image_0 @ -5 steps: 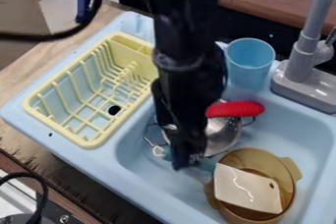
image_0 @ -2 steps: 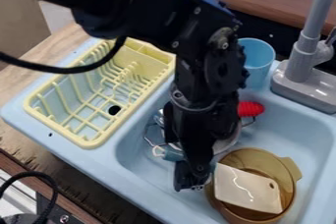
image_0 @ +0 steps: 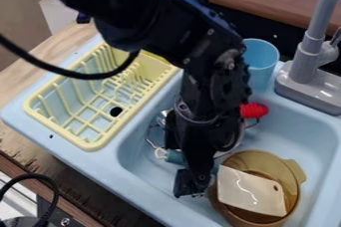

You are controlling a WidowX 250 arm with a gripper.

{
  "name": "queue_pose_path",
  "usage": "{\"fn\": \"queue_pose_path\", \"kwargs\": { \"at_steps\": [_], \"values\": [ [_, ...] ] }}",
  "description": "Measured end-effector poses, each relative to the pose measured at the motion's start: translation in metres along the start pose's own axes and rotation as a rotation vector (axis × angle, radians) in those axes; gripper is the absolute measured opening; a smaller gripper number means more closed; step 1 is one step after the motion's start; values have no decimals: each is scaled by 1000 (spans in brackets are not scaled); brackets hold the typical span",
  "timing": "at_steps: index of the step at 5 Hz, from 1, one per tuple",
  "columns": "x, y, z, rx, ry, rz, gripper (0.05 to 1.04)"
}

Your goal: Moved to cleaver to the left side of the sink

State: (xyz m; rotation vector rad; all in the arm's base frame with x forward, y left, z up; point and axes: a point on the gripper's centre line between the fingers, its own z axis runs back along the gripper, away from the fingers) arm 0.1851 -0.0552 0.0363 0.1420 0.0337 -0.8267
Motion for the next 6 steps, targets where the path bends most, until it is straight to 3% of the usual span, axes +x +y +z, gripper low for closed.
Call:
{"fn": "queue_pose_path", "kwargs": {
  "at_steps": [1,2,3,4,6],
  "values": [
    [1,1,0,2,-4,5,952],
    [2,1,1,1,-5,11,703],
    [2,5,7,-20,-4,20,388],
    [2,8,12,-30,-10,23,229],
    [-6,11,21,-41,-7,30,222]
  ]
}}
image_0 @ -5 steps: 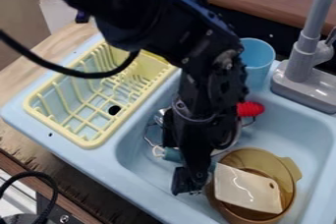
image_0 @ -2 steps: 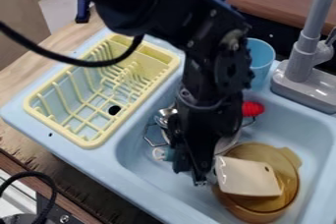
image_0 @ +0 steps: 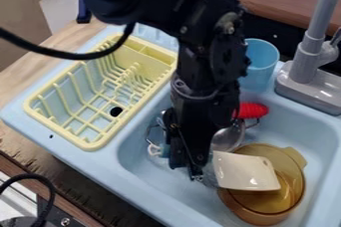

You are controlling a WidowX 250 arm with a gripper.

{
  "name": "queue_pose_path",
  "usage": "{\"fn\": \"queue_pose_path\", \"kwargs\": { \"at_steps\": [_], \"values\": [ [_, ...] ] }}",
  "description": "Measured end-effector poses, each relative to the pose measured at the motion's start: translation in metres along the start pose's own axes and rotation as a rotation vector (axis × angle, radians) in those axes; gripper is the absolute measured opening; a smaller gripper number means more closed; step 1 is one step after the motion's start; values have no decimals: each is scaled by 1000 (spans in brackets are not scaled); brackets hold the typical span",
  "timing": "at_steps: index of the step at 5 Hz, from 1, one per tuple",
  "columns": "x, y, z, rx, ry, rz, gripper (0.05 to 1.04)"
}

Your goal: Moved to cleaver to the left side of the sink

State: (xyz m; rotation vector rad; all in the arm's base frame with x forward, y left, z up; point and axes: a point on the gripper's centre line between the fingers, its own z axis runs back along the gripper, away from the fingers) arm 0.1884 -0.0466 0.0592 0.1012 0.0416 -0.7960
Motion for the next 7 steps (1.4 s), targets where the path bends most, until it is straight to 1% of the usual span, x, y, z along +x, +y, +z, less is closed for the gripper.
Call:
{"fn": "queue_pose_path", "kwargs": {
  "at_steps": [1,2,3,4,5,6,7],
  "values": [
    [-5,-1,6,-13,6,-6,222],
    [-14,-4,17,-53,-11,-19,222],
    [-26,-8,39,-79,-85,34,222],
    [-38,-4,52,-127,-158,125,222],
    [-43,7,61,-148,-223,292,222],
    [-45,15,61,-157,-247,467,222],
    [-44,33,59,-164,-209,737,222]
  ]
}}
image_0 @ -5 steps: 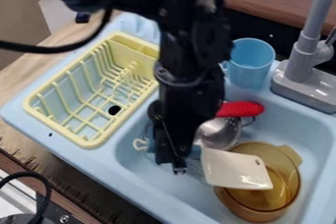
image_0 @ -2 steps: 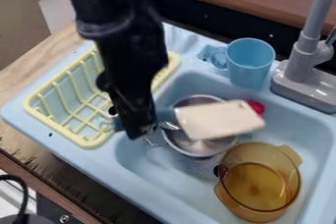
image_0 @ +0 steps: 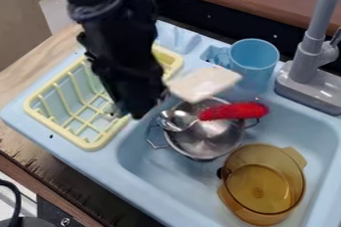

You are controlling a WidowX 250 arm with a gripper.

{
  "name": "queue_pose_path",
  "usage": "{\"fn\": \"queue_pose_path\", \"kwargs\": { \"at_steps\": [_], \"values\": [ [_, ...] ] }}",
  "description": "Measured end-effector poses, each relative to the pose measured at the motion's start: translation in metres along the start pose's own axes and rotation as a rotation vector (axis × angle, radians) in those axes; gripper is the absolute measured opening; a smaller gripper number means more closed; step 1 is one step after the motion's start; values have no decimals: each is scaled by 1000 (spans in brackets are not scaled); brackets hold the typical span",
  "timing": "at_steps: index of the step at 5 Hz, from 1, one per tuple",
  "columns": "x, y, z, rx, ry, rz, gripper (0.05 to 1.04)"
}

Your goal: Moved to cleaver to the left side of the sink

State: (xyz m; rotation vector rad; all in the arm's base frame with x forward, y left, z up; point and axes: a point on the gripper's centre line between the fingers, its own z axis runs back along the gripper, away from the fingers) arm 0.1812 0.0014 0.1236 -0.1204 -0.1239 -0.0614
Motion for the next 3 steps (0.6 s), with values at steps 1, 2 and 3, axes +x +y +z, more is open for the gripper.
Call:
{"fn": "queue_pose_path", "kwargs": {
  "at_steps": [1,2,3],
  "values": [
    [5,11,4,46,-57,196,222],
    [11,19,10,86,-143,350,222],
    [21,23,2,175,-197,486,222]
  ]
}}
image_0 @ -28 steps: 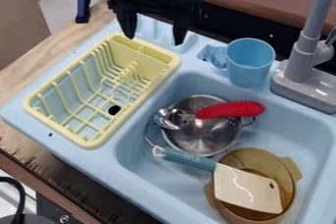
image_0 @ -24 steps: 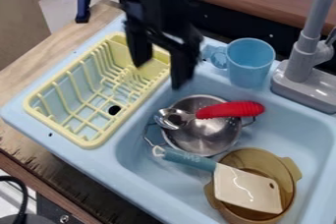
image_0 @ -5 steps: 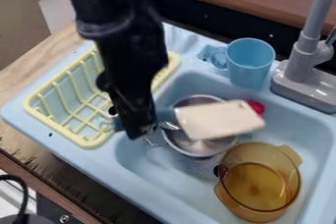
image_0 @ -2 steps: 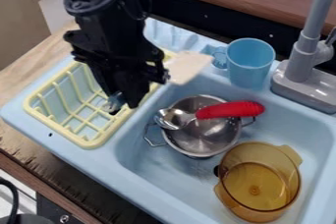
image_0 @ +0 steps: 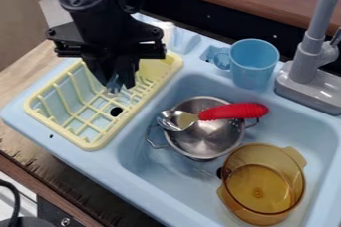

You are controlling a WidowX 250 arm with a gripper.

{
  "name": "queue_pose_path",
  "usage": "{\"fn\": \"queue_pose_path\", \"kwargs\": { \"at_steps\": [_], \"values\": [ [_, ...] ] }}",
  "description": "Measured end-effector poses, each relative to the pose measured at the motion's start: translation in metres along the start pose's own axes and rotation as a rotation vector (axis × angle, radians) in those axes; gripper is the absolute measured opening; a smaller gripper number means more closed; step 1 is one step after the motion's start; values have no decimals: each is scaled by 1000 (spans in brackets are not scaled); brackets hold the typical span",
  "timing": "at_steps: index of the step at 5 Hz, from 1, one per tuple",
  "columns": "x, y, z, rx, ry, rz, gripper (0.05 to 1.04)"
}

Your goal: Moved to cleaver to the left side of the sink

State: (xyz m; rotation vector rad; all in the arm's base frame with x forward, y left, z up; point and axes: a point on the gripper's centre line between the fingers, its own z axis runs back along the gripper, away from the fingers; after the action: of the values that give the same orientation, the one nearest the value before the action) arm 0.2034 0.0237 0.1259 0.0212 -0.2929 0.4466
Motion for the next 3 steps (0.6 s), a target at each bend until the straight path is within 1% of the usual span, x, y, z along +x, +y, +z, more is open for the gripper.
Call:
{"fn": "queue_pose_path", "kwargs": {
  "at_steps": [1,2,3],
  "values": [
    [5,-4,-7,38,-69,94,222],
    [8,-3,-24,111,-43,175,222],
    [18,-4,-37,142,-74,242,222]
  ]
}}
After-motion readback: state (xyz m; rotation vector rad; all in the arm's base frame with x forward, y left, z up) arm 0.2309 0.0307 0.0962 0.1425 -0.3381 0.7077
